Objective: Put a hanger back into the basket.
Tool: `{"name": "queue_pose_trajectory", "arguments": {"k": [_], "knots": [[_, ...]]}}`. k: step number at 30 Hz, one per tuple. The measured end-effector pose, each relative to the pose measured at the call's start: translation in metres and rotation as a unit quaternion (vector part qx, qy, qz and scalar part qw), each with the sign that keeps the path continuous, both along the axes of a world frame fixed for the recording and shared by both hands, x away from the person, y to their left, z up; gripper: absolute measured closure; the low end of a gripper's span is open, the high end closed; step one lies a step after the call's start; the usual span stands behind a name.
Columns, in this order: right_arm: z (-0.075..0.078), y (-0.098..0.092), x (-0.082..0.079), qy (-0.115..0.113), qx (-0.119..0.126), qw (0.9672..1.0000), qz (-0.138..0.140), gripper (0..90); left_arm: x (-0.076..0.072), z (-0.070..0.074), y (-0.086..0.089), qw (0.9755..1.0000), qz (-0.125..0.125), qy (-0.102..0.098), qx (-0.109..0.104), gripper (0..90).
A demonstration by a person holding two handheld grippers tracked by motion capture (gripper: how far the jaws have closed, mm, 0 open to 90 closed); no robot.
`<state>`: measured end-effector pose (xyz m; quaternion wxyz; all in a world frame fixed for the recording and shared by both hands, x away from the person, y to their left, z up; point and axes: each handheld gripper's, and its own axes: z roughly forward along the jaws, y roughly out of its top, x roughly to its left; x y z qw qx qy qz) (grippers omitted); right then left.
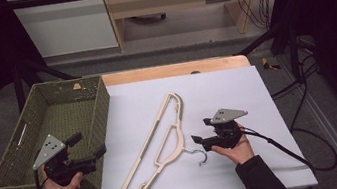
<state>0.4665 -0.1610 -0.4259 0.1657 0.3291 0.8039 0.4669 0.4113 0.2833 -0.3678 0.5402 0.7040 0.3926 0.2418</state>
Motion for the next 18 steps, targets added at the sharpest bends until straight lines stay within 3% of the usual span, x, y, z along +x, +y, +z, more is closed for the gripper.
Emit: {"name": "queue_pose_trajectory", "arguments": {"k": [8,18], "knots": [[-0.026,0.017,0.007,0.046,-0.032,0.9981,0.028,39.6,0.001,-0.002,-0.003,1.0,-0.006,0.002,0.006,6.0],[-0.046,0.029,0.012,0.061,-0.046,0.9952,0.06,56.6,-0.001,-0.002,-0.012,0.9998,-0.018,0.004,0.012,6.0]]}}
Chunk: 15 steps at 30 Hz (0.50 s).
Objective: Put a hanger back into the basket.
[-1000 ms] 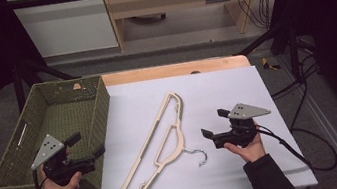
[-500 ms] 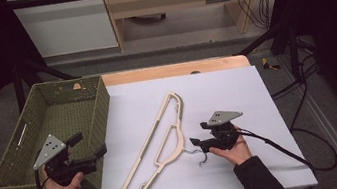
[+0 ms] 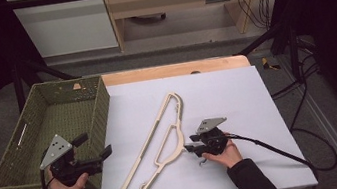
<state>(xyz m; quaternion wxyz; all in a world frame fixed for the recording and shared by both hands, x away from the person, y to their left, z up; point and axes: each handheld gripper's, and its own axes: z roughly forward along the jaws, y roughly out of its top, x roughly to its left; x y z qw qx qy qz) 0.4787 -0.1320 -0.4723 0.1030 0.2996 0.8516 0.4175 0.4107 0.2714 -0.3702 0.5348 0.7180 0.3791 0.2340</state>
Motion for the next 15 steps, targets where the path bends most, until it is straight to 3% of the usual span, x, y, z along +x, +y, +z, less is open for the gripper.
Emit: {"name": "queue_pose_trajectory", "arguments": {"k": [5,15], "knots": [[-0.005,0.007,0.001,0.009,-0.01,0.9996,0.024,66.1,0.0,-0.001,-0.003,1.0,-0.005,0.001,0.002,6.0],[-0.009,0.008,0.001,0.028,-0.014,0.9986,0.042,86.0,0.001,-0.005,-0.013,0.9997,-0.018,0.009,0.011,6.0]]}}
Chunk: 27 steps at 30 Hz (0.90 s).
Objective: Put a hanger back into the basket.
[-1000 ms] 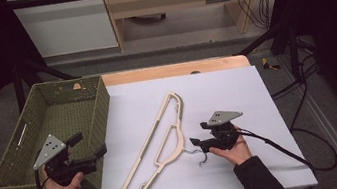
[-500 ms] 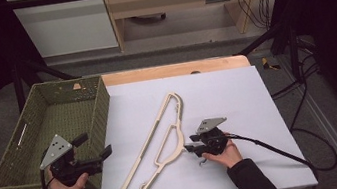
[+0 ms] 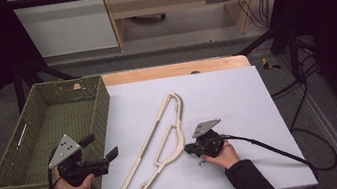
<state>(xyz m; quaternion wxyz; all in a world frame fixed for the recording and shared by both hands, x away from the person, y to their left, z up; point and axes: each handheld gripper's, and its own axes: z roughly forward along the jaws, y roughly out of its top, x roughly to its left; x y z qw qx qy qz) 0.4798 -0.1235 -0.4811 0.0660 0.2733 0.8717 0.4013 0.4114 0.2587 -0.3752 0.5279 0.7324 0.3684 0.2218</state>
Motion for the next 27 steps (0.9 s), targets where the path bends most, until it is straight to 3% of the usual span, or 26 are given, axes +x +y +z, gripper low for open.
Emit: {"name": "queue_pose_trajectory", "arguments": {"k": [17,27], "knots": [[0.008,-0.002,-0.001,0.005,0.006,1.0,0.002,88.9,-0.001,-0.01,-0.026,0.9992,-0.027,0.014,0.026,6.1],[0.003,-0.001,0.002,0.007,0.001,1.0,0.003,88.4,-0.002,-0.013,-0.033,0.9986,-0.035,0.018,0.035,6.1]]}}
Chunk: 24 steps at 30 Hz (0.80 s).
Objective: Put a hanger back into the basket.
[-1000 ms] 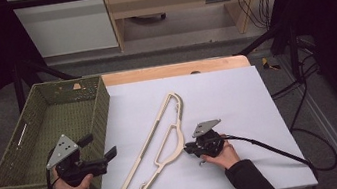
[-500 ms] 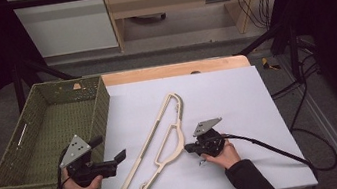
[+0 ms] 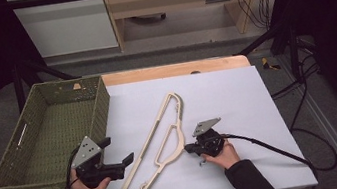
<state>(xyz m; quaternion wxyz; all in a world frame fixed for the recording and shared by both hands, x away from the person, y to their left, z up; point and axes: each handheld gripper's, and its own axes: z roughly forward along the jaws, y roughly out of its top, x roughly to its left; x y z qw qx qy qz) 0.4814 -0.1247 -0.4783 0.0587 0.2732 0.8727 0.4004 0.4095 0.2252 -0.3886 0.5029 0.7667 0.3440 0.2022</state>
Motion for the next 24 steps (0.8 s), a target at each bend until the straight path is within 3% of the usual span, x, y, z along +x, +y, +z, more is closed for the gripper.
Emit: {"name": "queue_pose_trajectory", "arguments": {"k": [3,11,24], "knots": [[0.0,0.0,-0.001,-0.01,0.0,0.9999,-0.007,84.8,0.0,-0.001,-0.001,1.0,-0.001,0.002,0.001,6.1],[0.0,0.0,-0.002,0.0,0.001,1.0,-0.007,88.5,0.0,-0.003,-0.004,1.0,-0.004,0.004,0.005,6.1],[0.004,-0.002,-0.002,-0.002,0.007,1.0,-0.006,88.9,0.0,-0.006,-0.011,0.9998,-0.011,0.009,0.011,6.2]]}}
